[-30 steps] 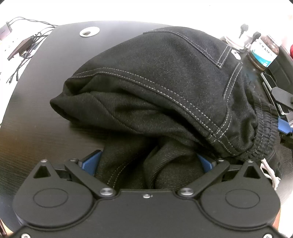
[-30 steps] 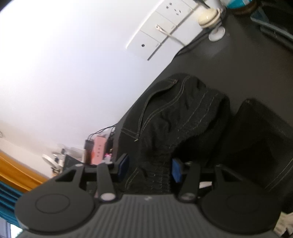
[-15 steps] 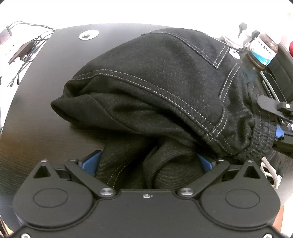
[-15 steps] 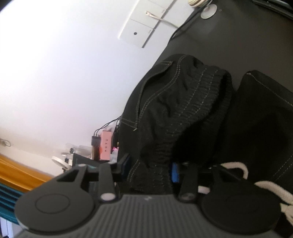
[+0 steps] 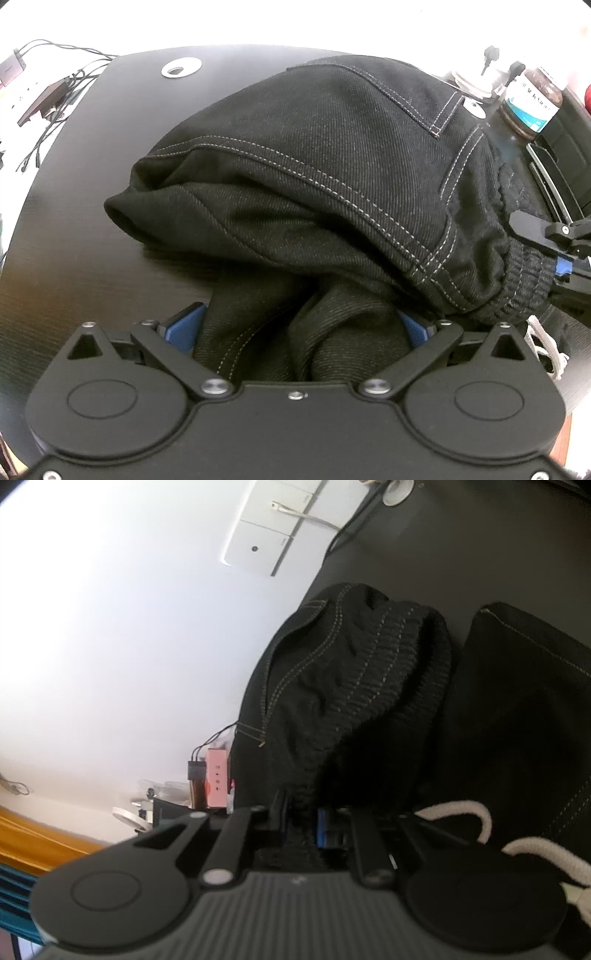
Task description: Fold clothes
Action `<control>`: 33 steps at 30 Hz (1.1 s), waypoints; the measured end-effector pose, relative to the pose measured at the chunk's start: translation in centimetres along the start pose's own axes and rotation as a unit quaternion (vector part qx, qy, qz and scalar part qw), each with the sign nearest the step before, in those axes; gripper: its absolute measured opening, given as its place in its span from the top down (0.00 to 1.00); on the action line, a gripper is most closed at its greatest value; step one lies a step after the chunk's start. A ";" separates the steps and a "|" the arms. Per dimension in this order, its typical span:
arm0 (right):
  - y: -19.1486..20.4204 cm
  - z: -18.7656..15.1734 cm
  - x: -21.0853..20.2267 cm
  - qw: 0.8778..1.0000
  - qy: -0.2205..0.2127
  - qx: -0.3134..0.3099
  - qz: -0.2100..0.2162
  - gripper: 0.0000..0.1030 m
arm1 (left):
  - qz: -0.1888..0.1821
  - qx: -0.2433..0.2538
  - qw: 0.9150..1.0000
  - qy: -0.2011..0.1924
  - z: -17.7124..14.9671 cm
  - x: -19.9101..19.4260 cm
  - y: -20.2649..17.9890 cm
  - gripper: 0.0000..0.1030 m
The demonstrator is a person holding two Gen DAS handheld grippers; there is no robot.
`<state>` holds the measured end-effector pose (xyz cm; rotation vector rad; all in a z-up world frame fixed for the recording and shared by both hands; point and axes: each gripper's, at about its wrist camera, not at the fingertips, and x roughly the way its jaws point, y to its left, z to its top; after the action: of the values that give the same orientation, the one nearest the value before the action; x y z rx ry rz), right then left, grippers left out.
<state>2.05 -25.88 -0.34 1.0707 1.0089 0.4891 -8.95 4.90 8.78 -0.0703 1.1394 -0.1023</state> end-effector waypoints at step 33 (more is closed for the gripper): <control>8.8 5.4 -2.0 0.995 -0.047 -0.024 0.085 0.90 | -0.019 -0.041 0.978 -0.206 1.4 -7.6 3.2 0.00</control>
<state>6.79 -26.22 9.03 1.1315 0.8246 0.5923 -10.65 8.97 15.84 -0.1776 0.7278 -0.0706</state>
